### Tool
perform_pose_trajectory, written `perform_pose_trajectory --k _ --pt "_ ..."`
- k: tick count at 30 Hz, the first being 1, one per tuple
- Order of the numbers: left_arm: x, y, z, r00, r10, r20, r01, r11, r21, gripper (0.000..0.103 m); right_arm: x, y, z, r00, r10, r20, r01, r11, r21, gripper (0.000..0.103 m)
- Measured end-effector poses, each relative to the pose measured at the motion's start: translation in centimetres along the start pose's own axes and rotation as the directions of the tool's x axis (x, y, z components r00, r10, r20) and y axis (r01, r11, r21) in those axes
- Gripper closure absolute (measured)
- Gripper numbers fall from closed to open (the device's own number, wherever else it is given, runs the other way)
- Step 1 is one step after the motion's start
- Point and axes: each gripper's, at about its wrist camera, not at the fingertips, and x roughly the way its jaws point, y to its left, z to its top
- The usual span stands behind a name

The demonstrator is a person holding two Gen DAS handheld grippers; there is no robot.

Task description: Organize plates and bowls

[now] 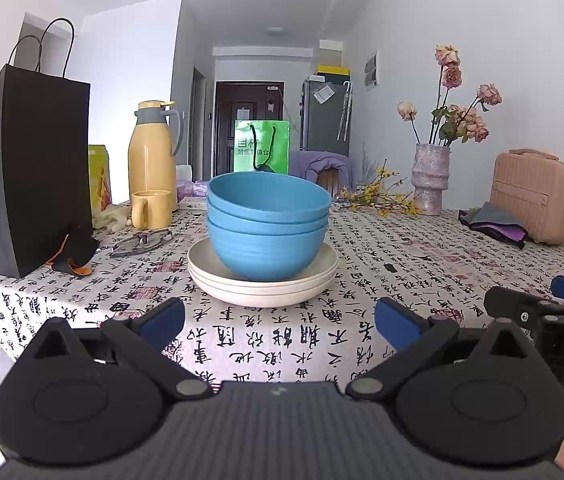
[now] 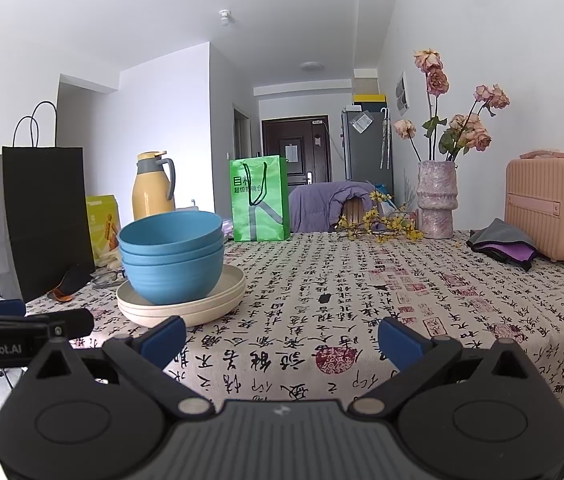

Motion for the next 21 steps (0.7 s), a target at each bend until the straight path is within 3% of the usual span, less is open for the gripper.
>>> perform_pose_trajectory --k 21 --pt "-0.11 -0.02 0.21 1.0 0.003 -0.003 -0.003 1.0 -0.004 0.0 0.06 -0.05 -0.17 1.0 0.0 -0.004 0.0 1.0 0.006 0.0"
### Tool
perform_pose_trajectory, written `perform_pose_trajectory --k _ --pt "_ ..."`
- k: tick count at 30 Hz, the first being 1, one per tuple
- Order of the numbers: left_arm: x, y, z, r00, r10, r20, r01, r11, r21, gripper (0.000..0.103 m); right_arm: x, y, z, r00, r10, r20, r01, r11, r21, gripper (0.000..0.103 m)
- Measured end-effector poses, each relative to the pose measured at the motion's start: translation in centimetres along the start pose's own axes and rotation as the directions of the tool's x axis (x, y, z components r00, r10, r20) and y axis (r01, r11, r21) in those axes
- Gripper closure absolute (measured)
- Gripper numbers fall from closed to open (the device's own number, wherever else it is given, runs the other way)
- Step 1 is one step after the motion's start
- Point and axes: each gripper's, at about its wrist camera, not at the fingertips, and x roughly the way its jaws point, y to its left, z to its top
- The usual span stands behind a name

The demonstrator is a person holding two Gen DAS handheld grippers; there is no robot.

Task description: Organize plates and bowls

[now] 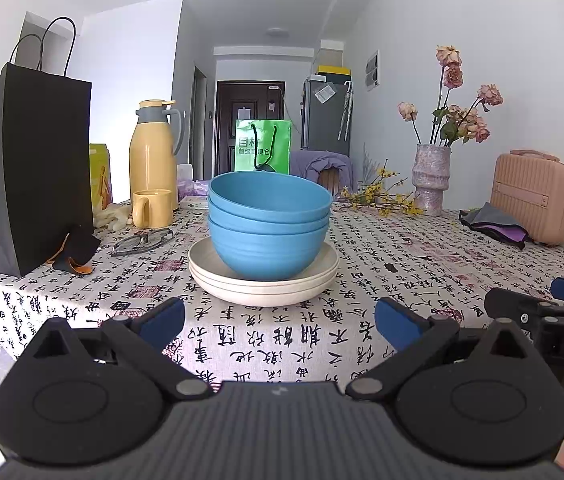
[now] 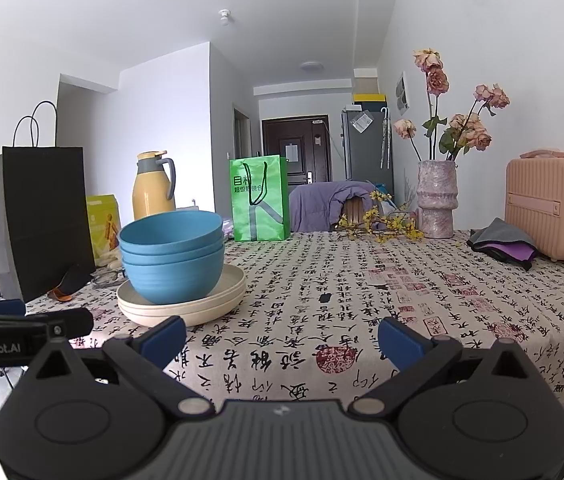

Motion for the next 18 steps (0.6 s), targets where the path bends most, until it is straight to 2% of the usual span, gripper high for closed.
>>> perform_pose_trajectory --k 18 --pt "-0.35 -0.43 -0.25 1.0 -0.02 0.007 0.02 1.0 0.008 0.0 -0.01 -0.14 0.01 1.0 0.002 0.002 -0.002 1.0 0.002 0.0"
